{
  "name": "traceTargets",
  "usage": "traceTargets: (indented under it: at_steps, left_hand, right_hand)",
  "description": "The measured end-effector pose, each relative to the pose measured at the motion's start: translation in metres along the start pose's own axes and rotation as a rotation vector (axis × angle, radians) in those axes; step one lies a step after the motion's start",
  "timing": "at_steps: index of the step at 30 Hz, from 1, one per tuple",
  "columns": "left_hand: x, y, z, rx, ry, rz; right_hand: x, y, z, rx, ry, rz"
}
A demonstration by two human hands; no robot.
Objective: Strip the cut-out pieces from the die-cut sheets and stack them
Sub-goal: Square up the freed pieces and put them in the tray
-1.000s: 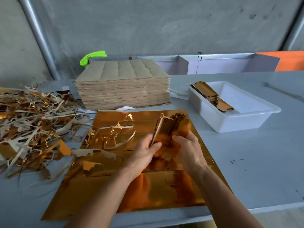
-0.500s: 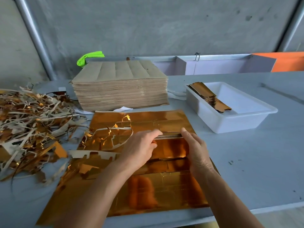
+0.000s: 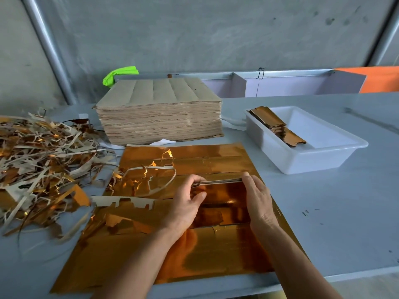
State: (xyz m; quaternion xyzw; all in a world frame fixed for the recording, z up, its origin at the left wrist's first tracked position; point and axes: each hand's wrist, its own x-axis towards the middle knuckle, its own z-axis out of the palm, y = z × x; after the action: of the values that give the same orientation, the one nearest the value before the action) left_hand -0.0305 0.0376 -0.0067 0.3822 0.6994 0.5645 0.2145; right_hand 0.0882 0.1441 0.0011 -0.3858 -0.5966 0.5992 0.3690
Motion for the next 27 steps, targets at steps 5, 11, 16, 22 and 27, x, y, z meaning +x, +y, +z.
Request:
traceTargets:
  at_steps: [5,11,16,22,27]
  left_hand:
    - [0.003,0.002,-0.001,-0.017,0.038,-0.038]
    - [0.013,0.02,0.007,-0.36,0.263,-0.298]
    - [0.016,0.031,0.036,-0.586,0.28,-0.415]
    - [0.03,0.045,0.057,-0.372,0.202,-0.425]
    - [0.056,0.077,0.077,-0.233,0.06,-0.373]
  right_hand:
    - [0.003,-0.006,-0.006,0.101,-0.059,0.144]
    - [0.007,-0.014,-0.02,0.34,-0.074,0.172]
    - [-0.005,-0.012,0.001,0.233,-0.16,0.275]
    - [0.012,-0.037,-0.019,0.035,-0.023,0.217]
    - [0.048,-0.065,-0.058,-0.088,-0.08,0.217]
